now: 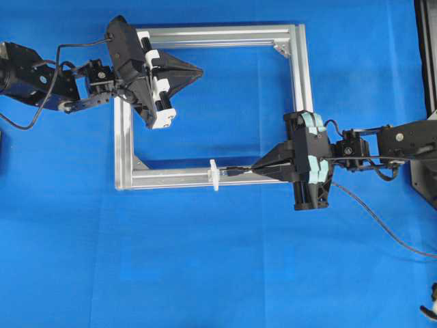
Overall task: Insert the wire through the string loop located in the center.
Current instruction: 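Carry the USB plug leftward and push it through the white zip-tie loop, then move the open left gripper toward the plug emerging from the loop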
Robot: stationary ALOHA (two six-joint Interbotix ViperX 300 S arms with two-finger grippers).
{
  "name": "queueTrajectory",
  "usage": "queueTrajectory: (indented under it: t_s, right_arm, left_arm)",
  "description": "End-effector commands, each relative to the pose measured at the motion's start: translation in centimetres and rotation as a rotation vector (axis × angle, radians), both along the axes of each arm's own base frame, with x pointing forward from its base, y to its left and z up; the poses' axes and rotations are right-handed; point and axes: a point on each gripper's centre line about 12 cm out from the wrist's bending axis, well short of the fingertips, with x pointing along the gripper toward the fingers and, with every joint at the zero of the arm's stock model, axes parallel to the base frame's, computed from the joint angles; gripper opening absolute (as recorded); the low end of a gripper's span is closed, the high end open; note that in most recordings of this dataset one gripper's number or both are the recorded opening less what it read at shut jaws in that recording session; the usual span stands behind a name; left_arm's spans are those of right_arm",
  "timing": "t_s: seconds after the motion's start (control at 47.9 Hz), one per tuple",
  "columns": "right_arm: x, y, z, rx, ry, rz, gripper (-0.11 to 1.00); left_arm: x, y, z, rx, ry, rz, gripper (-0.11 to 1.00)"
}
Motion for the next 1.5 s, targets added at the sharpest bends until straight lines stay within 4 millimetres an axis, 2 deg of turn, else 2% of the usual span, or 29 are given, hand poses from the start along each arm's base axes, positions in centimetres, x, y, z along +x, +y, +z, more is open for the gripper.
queueTrajectory:
  t_s: [0.0,0.73,1.064,1.481]
  right_arm:
    - [0.3,0.0,0.7,0.005,-0.027,-0.005,-0.02]
    - [0.8,0.0,0.7,0.006,-0.046,-0.005,-0.02]
    - [3.2,0.1,0.3,0.006,-0.049,-0.005,-0.02]
    - [6.2,0.4,0.7,0.008,-0.079,-0.004,-0.02]
  left_arm:
    - [0.2,-0.1,1.5,0.012,-0.041,-0.004,0.0]
    - [0.2,0.0,1.5,0.012,-0.041,-0.003,0.0]
    - [0.2,-0.1,1.5,0.013,-0.041,-0.006,0.0]
    - [0.2,-0.1,1.4,0.015,-0.039,-0.008,0.0]
